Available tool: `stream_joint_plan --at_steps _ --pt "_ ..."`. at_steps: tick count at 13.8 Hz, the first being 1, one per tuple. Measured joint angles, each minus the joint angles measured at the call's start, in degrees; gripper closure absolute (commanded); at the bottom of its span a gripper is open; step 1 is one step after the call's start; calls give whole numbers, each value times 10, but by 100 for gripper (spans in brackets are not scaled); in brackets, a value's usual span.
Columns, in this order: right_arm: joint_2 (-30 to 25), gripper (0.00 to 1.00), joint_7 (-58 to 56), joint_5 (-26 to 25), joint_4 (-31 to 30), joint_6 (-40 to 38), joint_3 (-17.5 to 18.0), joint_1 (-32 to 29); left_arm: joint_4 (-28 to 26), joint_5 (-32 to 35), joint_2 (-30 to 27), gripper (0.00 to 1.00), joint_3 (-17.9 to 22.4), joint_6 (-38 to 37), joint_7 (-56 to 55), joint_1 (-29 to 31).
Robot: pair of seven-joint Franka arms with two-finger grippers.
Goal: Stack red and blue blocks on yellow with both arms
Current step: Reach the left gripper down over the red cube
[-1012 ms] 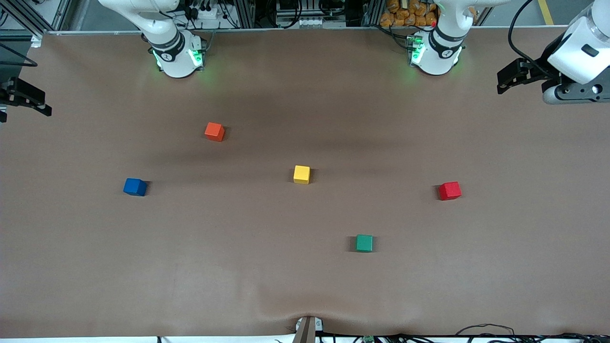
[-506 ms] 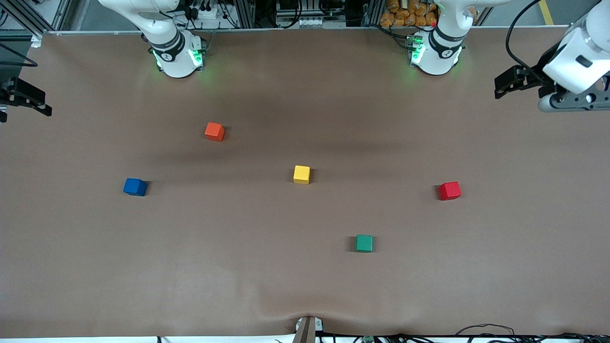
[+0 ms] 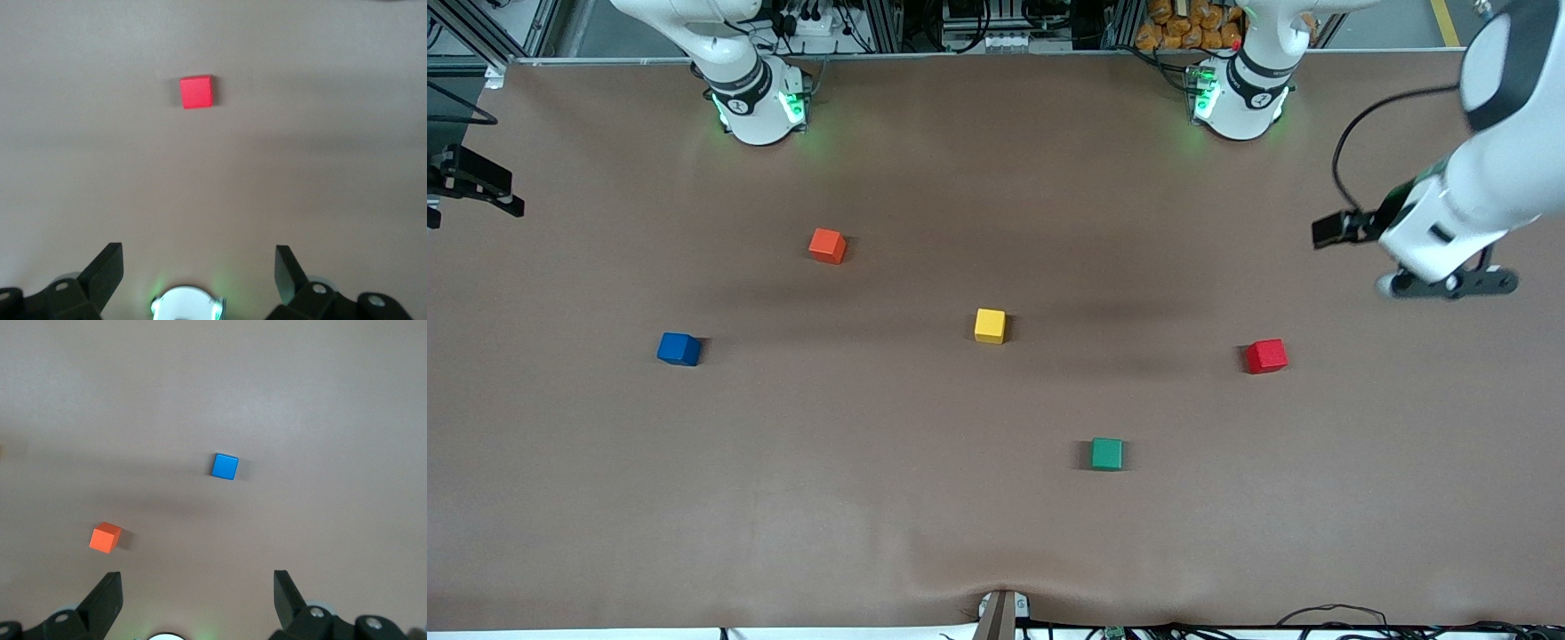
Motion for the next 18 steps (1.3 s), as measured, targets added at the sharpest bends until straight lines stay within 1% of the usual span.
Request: stream_joint_plan --at_steps 5,9,12,15,18 --pt "0 0 0 0 0 0 0 0 -92 0 21 0 -14 128 -88 -3" --pt "0 0 0 0 0 0 0 0 -141 0 51 0 -14 222 -118 -3" --pt "0 0 0 0 0 0 0 0 -164 3 76 0 -13 277 -121 -1" --pt "0 0 0 0 0 0 0 0 -168 28 95 0 -12 297 -122 3" --pt "0 0 0 0 0 0 0 0 -171 32 118 0 -11 332 -122 13"
